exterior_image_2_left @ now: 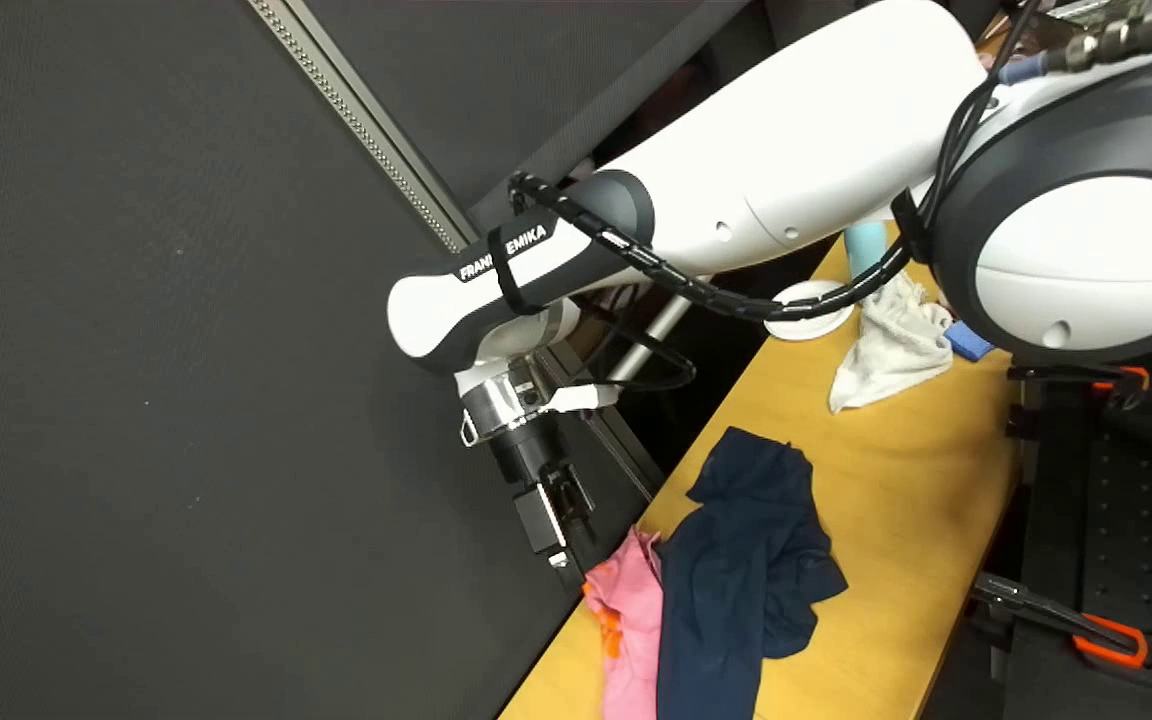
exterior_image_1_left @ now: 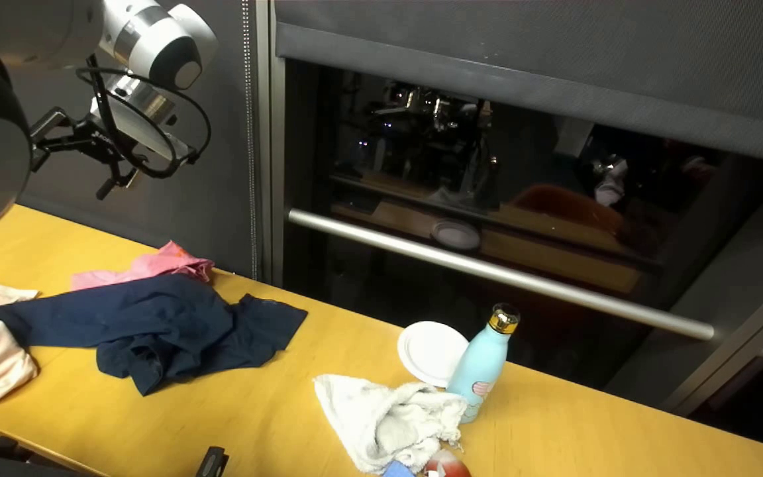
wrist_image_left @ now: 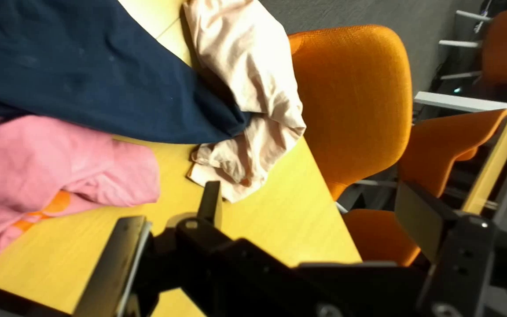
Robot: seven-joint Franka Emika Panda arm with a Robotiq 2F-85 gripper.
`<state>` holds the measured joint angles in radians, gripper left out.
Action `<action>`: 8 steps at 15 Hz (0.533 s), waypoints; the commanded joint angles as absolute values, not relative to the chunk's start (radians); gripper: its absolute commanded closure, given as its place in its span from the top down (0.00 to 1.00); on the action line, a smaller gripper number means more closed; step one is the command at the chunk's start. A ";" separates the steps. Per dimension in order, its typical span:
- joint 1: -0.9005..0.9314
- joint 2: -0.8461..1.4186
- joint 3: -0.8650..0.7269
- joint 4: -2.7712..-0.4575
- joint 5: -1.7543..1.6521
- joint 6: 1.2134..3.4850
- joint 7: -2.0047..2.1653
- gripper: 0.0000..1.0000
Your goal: Remove the cream colored shirt from the pile
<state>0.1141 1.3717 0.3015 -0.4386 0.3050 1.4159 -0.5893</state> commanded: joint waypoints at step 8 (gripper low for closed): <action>0.126 1.303 0.142 -0.453 0.149 1.411 -0.198 1.00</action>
